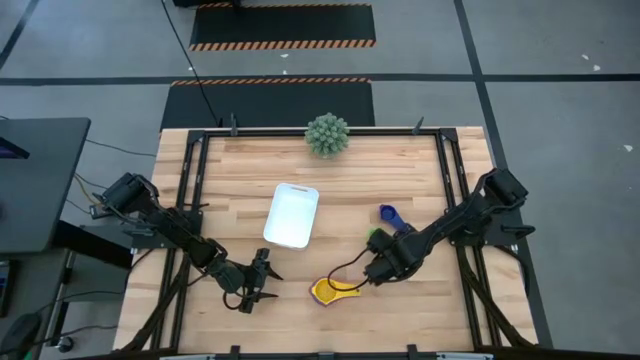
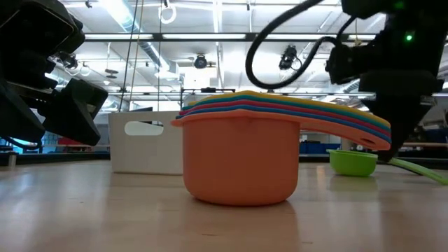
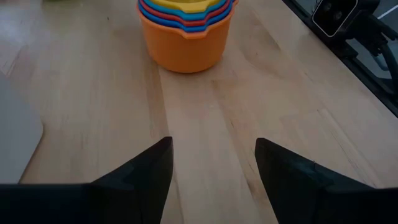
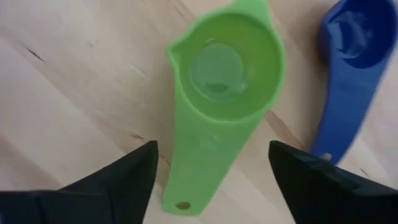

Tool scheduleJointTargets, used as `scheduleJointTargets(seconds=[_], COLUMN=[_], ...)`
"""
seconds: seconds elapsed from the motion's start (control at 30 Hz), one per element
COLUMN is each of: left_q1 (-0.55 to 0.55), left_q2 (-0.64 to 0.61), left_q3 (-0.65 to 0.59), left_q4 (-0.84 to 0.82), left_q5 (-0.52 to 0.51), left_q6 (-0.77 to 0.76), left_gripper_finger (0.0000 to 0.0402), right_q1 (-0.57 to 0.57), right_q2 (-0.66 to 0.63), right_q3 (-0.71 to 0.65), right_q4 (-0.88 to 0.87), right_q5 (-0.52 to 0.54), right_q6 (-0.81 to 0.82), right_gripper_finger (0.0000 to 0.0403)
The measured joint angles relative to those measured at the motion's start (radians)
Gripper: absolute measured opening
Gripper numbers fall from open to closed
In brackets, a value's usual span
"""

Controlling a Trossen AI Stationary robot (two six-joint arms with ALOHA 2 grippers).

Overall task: Nest measuring cups in basket
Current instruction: Stack the green measuring cup on the top of the yellow measuring cup

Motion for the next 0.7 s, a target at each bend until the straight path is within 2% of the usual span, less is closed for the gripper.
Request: scheduleJointTargets(seconds=[0.13, 0.27, 0.43, 0.7], left_q1=[0.0, 0.0, 0.0, 0.0], left_q2=[0.0, 0.0, 0.0, 0.0], left_q3=[0.0, 0.0, 0.0, 0.0], left_q4=[0.0, 0.0, 0.0, -0.004], left_q5=[0.0, 0.0, 0.0, 0.0], left_q6=[0.0, 0.0, 0.0, 0.0], left_gripper_finger=[0.0233, 0.0233, 0.0233, 0.0233], right_q1=[-0.011, -0.022, -0.026, -0.026], right_q2=[0.0, 0.0, 0.0, 0.0], right_q3=[-0.038, -0.07, -0.097, -0.098], right_q4=[0.053, 0.061, 0.131, 0.147], right_q5=[-0.007, -0.007, -0.007, 0.0], right_q6=[-0.029, -0.037, -0.113, -0.189], right_gripper_finger=[0.0335, 0.0322, 0.0286, 0.0201])
